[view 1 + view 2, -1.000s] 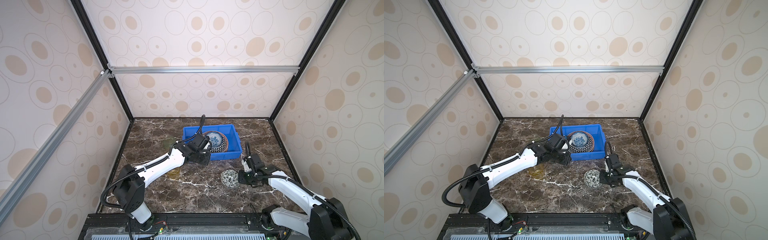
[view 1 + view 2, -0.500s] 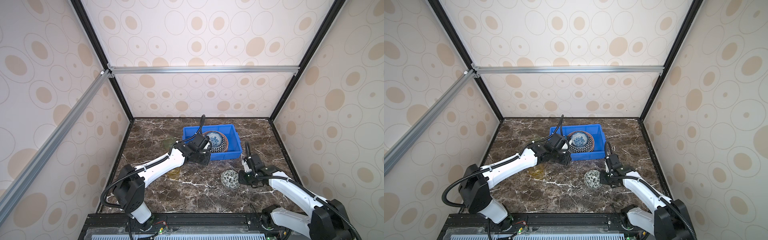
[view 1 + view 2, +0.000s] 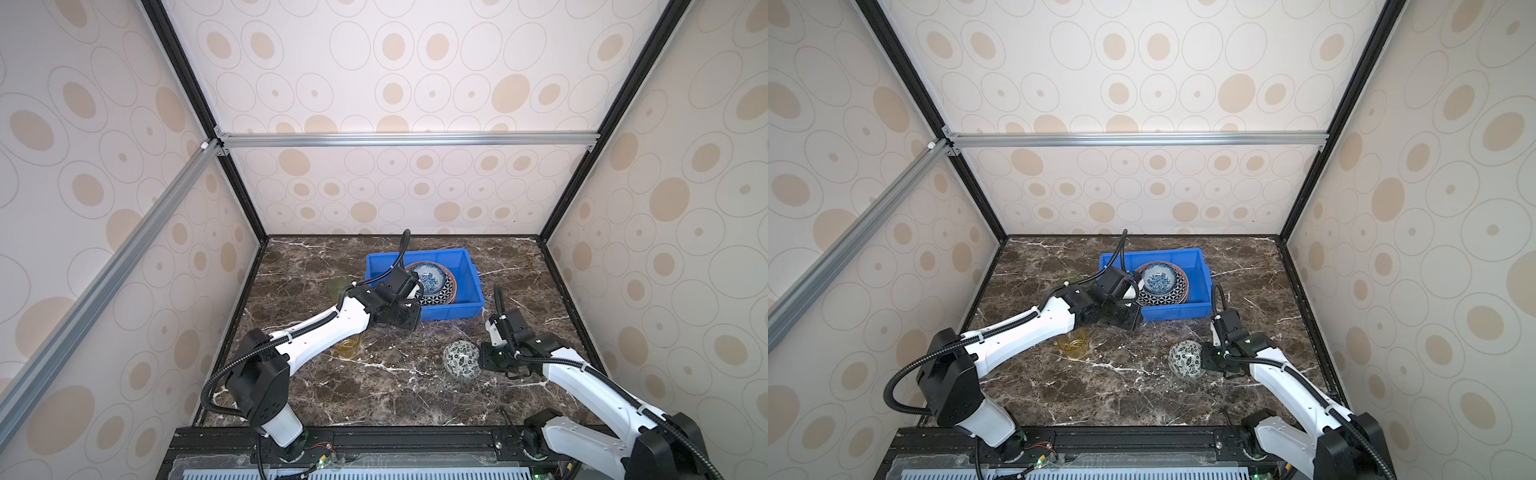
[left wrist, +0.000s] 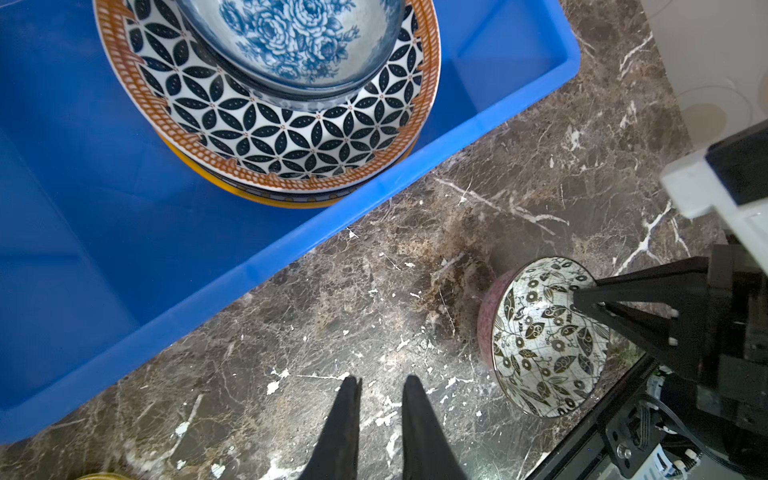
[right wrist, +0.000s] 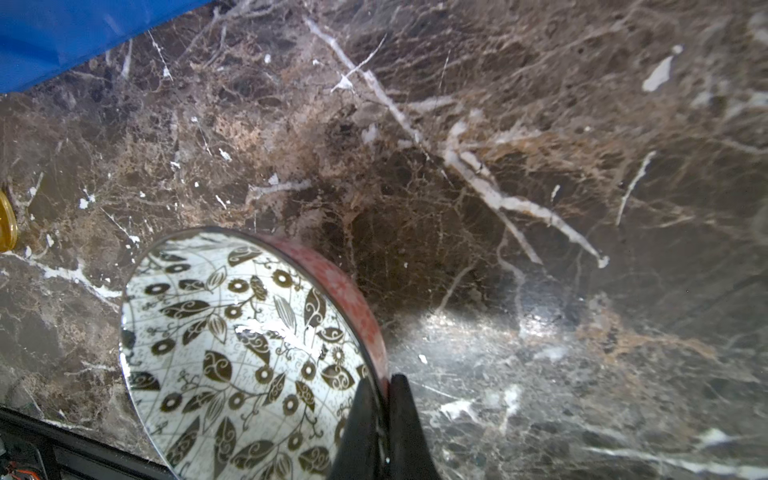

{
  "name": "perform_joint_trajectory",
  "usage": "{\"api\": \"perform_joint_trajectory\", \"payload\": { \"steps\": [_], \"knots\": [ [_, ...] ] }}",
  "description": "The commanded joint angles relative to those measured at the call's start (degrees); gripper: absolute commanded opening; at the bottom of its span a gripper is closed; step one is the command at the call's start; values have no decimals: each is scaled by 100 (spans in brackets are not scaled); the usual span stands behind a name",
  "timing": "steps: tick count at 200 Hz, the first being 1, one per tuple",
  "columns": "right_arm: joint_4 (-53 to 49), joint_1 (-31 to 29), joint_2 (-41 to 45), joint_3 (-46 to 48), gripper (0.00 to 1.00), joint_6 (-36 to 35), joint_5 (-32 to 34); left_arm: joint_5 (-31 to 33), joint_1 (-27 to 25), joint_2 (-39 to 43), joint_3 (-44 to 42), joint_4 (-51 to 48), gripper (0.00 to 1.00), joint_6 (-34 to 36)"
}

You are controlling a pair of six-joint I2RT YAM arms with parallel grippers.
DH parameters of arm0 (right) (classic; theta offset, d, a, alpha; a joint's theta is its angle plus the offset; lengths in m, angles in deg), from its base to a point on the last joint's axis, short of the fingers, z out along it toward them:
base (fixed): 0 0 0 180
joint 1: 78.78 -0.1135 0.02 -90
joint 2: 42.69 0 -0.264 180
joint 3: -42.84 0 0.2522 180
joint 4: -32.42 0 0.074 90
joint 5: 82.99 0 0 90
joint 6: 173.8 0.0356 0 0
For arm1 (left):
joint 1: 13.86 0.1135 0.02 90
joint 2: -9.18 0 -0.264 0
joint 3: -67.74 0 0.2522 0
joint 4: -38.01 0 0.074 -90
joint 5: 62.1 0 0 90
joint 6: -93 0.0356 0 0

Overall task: Place the mixed dishes into the plastic bin
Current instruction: 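Hold the leaf bowl with the right gripper while the left gripper approaches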

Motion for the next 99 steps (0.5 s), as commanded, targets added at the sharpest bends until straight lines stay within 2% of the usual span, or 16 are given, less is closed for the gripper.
{"api": "perform_joint_trajectory", "payload": {
  "steps": [1, 99],
  "knots": [
    [-87, -58, 185, -228, 0, -3, -41, -13, -32, 200, -8, 30, 20, -50],
    [-229, -123, 355, -665, 0, 187, -61, -13, -67, 416, 1, 4, 22, -33]
  ]
}}
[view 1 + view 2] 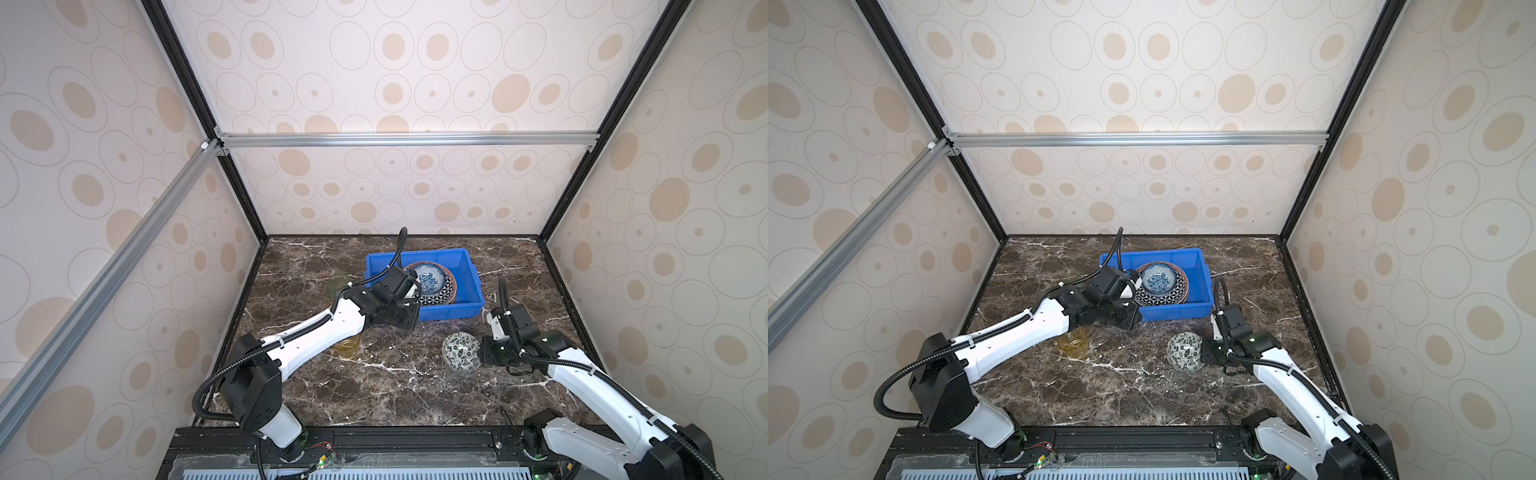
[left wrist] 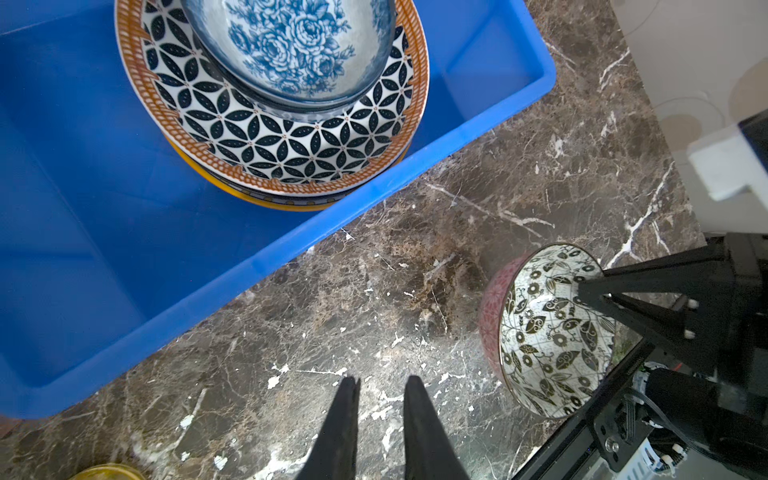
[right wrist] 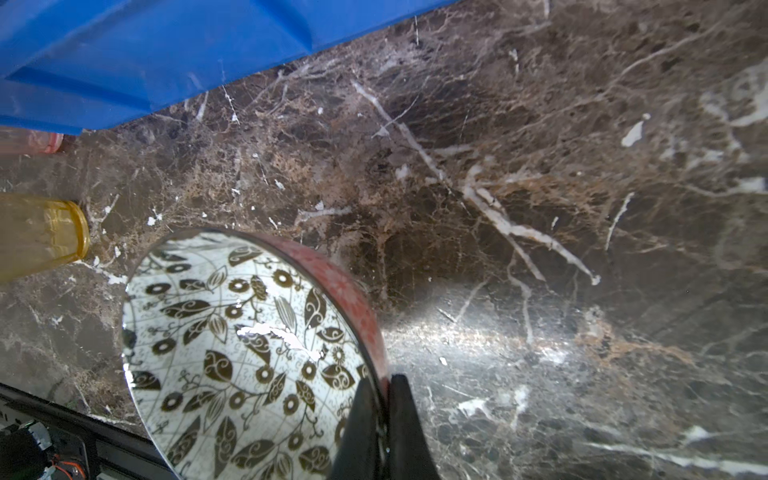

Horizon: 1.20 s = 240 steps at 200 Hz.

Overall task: Place the mixed dishes into the plastic bin
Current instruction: 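Hold the leaf bowl with the right gripper while the left gripper approaches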

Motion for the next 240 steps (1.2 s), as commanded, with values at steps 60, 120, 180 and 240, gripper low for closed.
{"api": "perform_joint_trajectory", "payload": {
  "steps": [60, 120, 180, 240],
  "knots": [
    [-248, -133, 221, -507, 0, 153, 56, -37, -147, 204, 42, 18, 23, -20],
    [-269, -283, 240, -742, 0, 271, 168, -31, -314, 241, 60, 17, 24, 42],
    [-326, -468, 58, -1013, 0, 237, 388, 13, -375, 303, 112, 2, 25, 62],
    [-292, -677, -147, -1250, 0, 237, 759, -39, -450, 297, 148, 17, 26, 73]
  ]
}}
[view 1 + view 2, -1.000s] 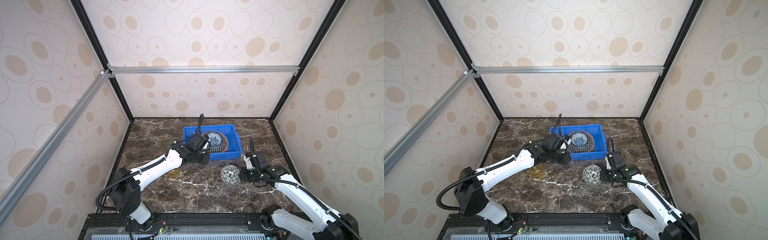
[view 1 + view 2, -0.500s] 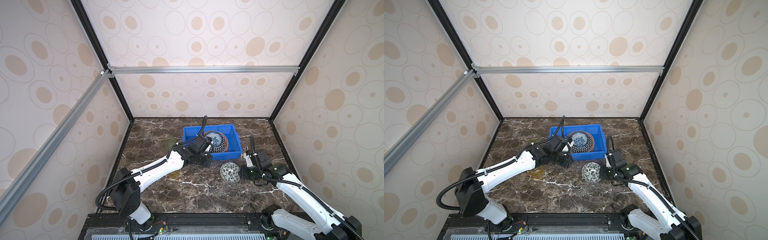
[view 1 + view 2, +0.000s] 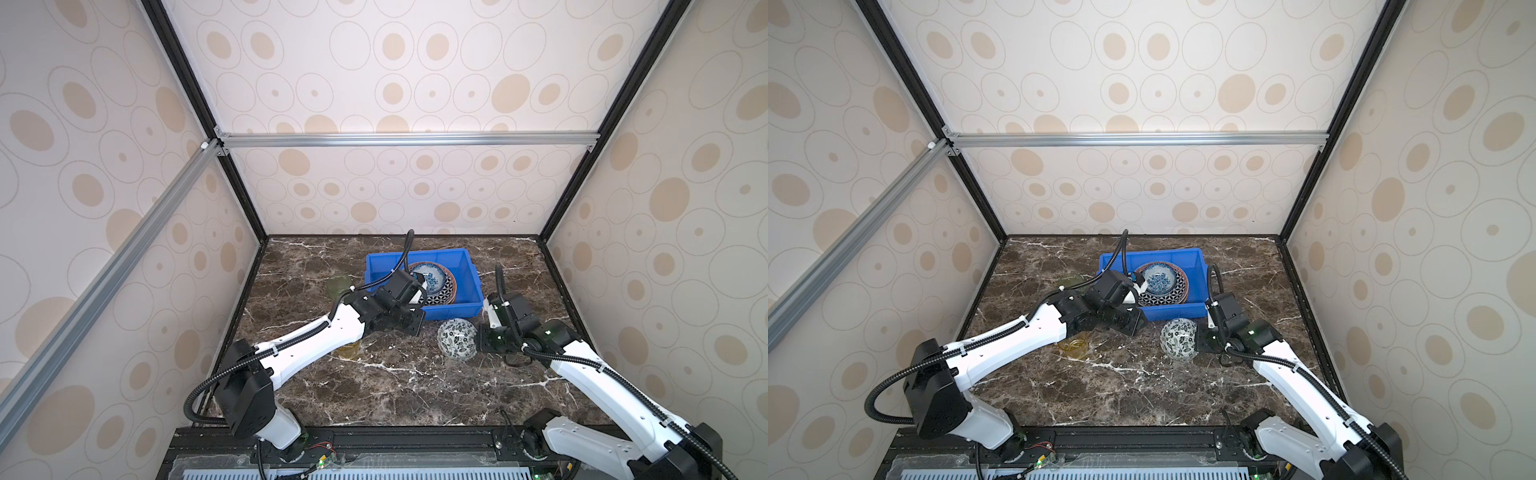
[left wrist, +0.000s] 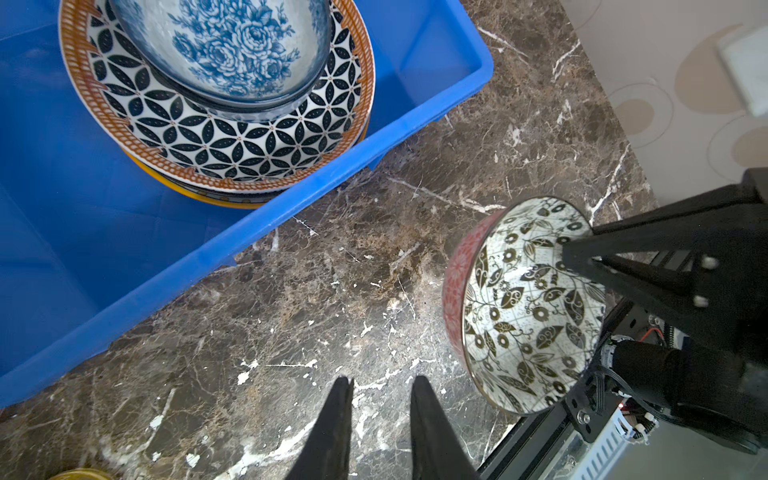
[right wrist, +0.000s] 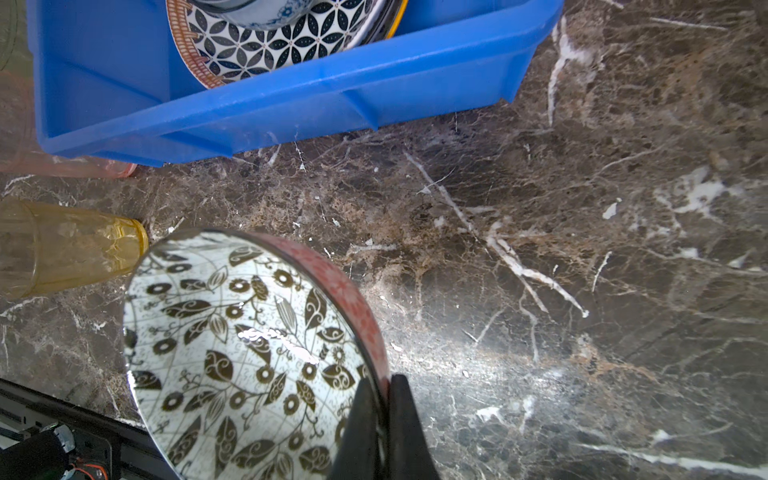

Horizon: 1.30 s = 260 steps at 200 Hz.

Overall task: Place the mixed dishes into the plastic bin
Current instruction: 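Hold the leaf bowl with the right gripper while the left gripper approaches, then grasp the leaf bowl rim with the left gripper while the right gripper releases it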

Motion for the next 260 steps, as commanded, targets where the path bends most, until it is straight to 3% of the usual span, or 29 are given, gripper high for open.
{"api": "perform_joint_trajectory", "payload": {
  "steps": [1, 75, 176, 226, 260],
  "knots": [
    [75, -122, -38, -305, 0, 84, 225, -22, -90, 94, 152, 17, 26, 71],
    [106, -630, -339, -648, 0, 130, 721, -124, -236, -51, 207, 193, 27, -7],
    [211, -866, -386, -862, 0, 220, 823, 151, -405, -567, 547, 114, 27, -24],
    [212, -927, -300, -861, 0, 297, 841, 353, -409, -738, 681, 44, 20, -127],
    [273, -985, -181, -842, 0, 376, 909, 421, -411, -867, 761, -4, 9, -217]
  ]
}}
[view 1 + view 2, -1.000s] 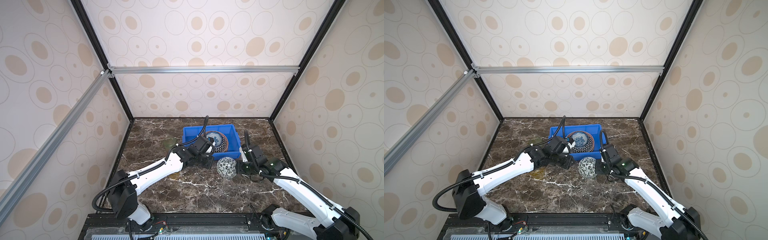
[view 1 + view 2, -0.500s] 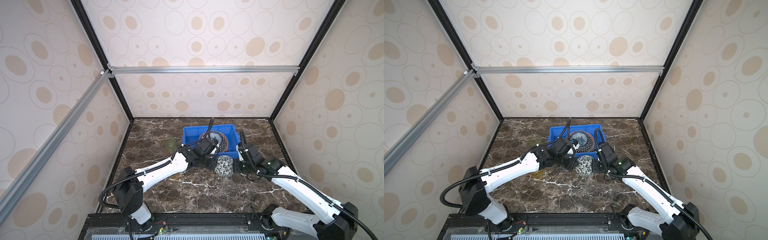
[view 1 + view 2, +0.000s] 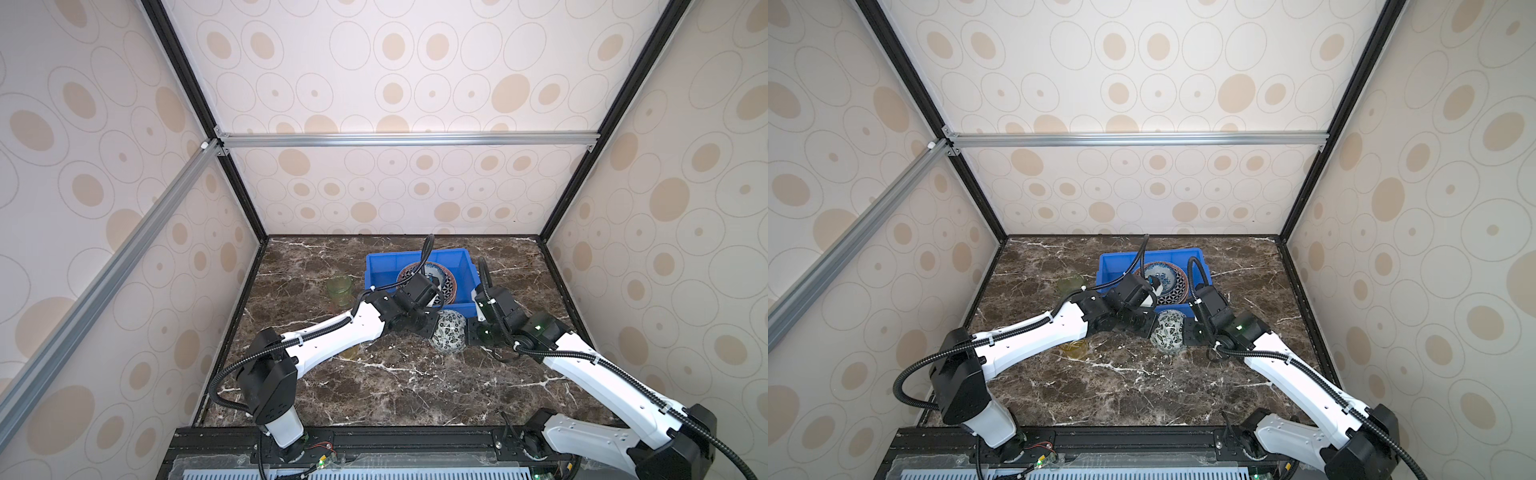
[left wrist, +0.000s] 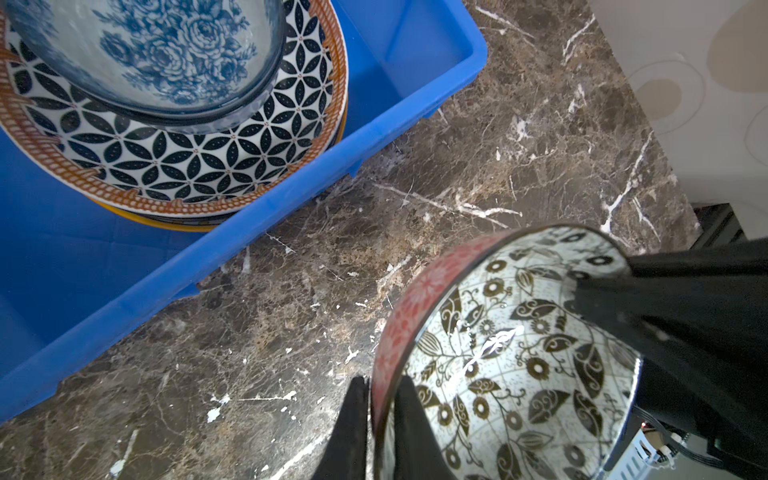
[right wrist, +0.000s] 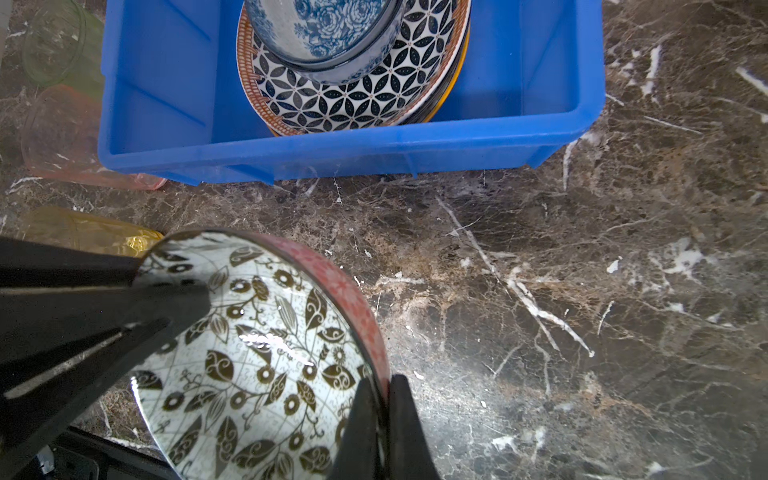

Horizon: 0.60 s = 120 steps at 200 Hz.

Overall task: Place the mixed dishes into the plastic bin
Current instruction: 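Grasp the leaf bowl rim with the left gripper while the right gripper releases it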

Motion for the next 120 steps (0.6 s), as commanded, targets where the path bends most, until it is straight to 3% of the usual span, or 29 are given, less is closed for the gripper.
{"api": "perform_joint_trajectory", "payload": {
  "steps": [1, 26, 68, 120],
  "knots": [
    [223, -87, 194, -185, 0, 163, 70, 127, -54, -127, 287, -98, 9, -106],
    [227, -101, 226, -177, 0, 186, 80, 215, -49, -166, 332, -140, 2, -132],
    [340, -106, 252, -64, 0, 278, 43, 403, -53, -157, 402, -210, 0, -164],
    [497, -106, 301, -28, 31, 235, -174, 636, -47, -202, 600, -327, 0, -141]
  ]
}}
